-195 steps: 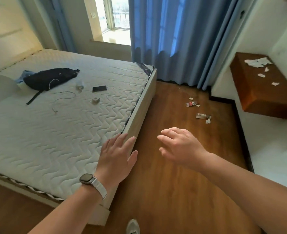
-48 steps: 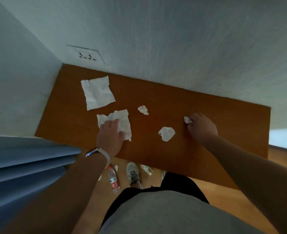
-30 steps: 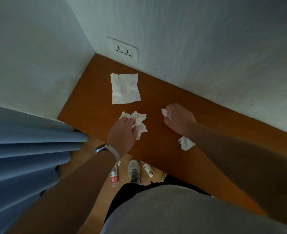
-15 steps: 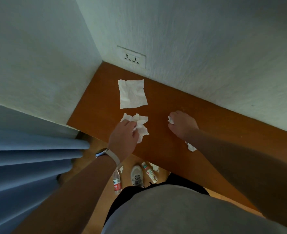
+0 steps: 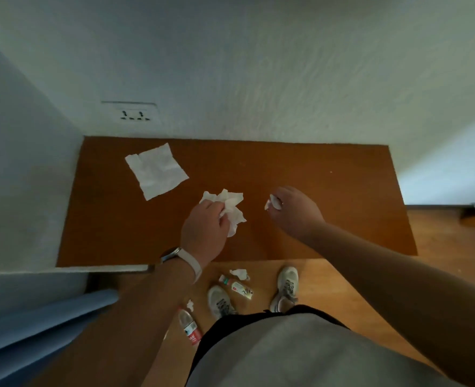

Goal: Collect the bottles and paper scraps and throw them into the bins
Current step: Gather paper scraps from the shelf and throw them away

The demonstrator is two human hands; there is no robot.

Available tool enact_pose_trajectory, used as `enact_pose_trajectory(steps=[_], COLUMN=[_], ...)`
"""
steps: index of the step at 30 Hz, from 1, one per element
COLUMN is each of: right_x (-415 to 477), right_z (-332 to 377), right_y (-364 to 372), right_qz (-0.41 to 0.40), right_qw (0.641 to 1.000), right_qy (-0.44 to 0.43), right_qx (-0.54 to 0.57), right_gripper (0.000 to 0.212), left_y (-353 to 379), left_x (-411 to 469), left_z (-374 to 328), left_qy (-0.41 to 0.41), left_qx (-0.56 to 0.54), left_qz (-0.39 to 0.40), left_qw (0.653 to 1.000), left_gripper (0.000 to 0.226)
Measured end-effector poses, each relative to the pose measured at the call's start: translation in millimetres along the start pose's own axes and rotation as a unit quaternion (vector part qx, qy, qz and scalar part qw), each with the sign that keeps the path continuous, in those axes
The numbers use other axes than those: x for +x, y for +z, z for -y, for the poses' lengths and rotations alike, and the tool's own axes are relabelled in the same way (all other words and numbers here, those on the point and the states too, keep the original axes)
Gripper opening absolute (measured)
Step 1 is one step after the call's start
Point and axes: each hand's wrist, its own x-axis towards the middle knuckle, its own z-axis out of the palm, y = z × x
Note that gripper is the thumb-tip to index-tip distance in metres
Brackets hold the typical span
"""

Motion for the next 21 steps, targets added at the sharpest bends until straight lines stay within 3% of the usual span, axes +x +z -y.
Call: enact_pose_trajectory(steps=[13,21], right_x=[-127.4,-244.2], right_z=[-121.8,-266.8], right_y=[-57.3,-95.2], right_qz=[-0.123,-0.170], right_qw=[0.984,0.962], right_qy=[0.119,0.175], right_qx=[0.057,0.120], right_gripper=[0.015,0.013], left_y=[59.6,144.9], left_x=[-11.4,-74.3], left_z=[-149.7,-305.9], left_qy=[0.154,0.209], left_qx=[0.026,0.059], left_qz=[0.066,0.110], left_qw=[0.986,0.970], left_gripper=[0.015,0.027])
